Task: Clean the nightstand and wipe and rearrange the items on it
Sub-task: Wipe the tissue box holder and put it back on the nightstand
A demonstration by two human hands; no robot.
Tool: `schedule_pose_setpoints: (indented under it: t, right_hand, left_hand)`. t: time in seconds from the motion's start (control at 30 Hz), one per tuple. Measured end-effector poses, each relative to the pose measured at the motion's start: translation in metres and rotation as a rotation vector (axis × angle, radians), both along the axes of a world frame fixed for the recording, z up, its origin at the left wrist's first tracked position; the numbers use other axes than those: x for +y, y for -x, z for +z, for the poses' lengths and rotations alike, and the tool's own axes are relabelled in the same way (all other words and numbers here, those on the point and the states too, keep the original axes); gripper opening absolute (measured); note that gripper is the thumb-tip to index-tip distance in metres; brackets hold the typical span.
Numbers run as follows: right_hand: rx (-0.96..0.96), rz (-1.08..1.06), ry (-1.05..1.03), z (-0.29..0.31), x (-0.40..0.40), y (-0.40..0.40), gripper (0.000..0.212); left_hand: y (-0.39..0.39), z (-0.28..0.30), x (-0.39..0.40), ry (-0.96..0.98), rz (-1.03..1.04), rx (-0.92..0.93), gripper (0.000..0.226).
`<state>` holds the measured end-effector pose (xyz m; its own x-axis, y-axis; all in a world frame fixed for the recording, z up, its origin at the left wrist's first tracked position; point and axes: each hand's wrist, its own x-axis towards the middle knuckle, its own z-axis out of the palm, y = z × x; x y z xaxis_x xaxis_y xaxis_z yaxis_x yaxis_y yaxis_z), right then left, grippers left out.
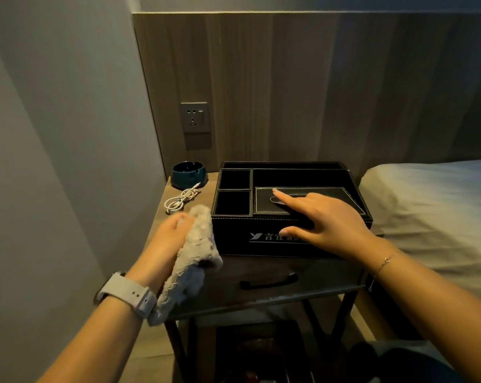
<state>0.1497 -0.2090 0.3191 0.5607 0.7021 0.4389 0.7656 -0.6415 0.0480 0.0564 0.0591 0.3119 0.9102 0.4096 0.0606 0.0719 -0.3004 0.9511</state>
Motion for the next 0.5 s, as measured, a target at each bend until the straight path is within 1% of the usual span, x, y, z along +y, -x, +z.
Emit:
schedule_pose_setpoints:
  t: [0.07,0.1,0.13,0.2,0.23,0.27,0.3,0.33,0.37,0.5]
  right_hand:
    - [-0.014,-0.034,-0.021,-0.002,0.0,0.003,0.076]
    - [-0.032,-0.046,-0.051,-0.005,0.001,0.004,0.075]
    - [-0.051,-0.053,-0.086,-0.009,0.001,0.005,0.074]
    - [-0.062,-0.05,-0.135,-0.015,0.0,0.005,0.068]
    - [-0.059,-0.047,-0.149,-0.016,0.0,0.005,0.066]
    - [-0.056,-0.047,-0.159,-0.017,0.0,0.005,0.065]
    - [-0.051,-0.05,-0.165,-0.016,0.0,0.005,0.065]
    - [-0.044,-0.052,-0.17,-0.015,0.001,0.005,0.065]
    - [-0.037,-0.055,-0.172,-0.013,0.002,0.005,0.066]
    - [-0.04,-0.073,-0.153,-0.015,0.002,0.005,0.065]
  left_hand:
    - [-0.007,0.023,0.001,-0.168,0.049,-0.269,0.013]
    - [-0.014,0.042,-0.004,-0.256,0.031,-0.396,0.011]
    - [-0.026,0.058,-0.01,-0.374,0.01,-0.469,0.009]
    - [-0.061,0.075,-0.025,-0.7,-0.053,-0.414,0.012]
    - [-0.081,0.07,-0.03,-0.849,-0.086,-0.316,0.018]
    - [-0.096,0.065,-0.034,-0.957,-0.114,-0.197,0.024]
    - [-0.103,0.058,-0.038,-1.012,-0.128,-0.104,0.029]
    - [-0.105,0.051,-0.04,-1.034,-0.123,-0.072,0.031]
    - [-0.101,0.046,-0.041,-1.043,-0.109,-0.084,0.031]
    - [-0.06,0.029,-0.048,-1.067,-0.124,-0.276,0.028]
